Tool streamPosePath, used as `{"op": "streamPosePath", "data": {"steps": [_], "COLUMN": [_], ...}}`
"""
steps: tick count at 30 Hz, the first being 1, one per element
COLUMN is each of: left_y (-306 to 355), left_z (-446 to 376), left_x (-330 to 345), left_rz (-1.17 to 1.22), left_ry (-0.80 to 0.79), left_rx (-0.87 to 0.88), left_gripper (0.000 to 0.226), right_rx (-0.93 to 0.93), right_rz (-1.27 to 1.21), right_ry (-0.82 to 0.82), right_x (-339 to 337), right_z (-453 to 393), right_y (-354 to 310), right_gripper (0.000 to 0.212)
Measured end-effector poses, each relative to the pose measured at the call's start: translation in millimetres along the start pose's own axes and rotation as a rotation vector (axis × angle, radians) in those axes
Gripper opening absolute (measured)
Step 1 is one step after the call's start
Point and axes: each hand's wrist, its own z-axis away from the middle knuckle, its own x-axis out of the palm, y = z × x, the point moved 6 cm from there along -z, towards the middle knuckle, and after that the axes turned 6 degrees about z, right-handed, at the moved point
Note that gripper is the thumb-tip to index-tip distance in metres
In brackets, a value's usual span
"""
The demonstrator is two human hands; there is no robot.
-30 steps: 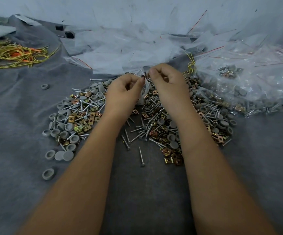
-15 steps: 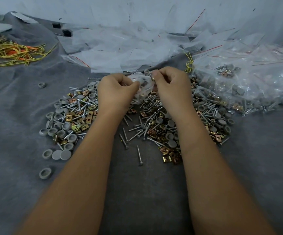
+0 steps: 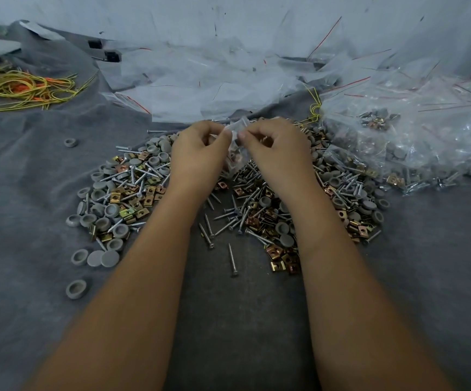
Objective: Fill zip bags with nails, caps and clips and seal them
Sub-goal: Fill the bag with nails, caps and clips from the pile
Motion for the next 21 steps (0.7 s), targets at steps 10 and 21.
{"op": "streamPosePath", "data": {"steps": [10,21], "left_y": [-2.1,44.2], "left_z": [-8.1,15.9], "left_x": [-42.2,-58.6], "left_rz": [0.038,0.123], "left_ry": [0.339,0.583], "left_rx": [0.016,0.495], "left_gripper": [0.021,0.014], "right_rx": [0.147,-0.148], "right_rz": [-0.131,0.51], "right_ry": [-0.036,-0.491], "right_x": [4.5,34.8], "right_z": [1.3,9.9], "right_y": [1.5,-13.8], "right_gripper": [0.016,0.018]}}
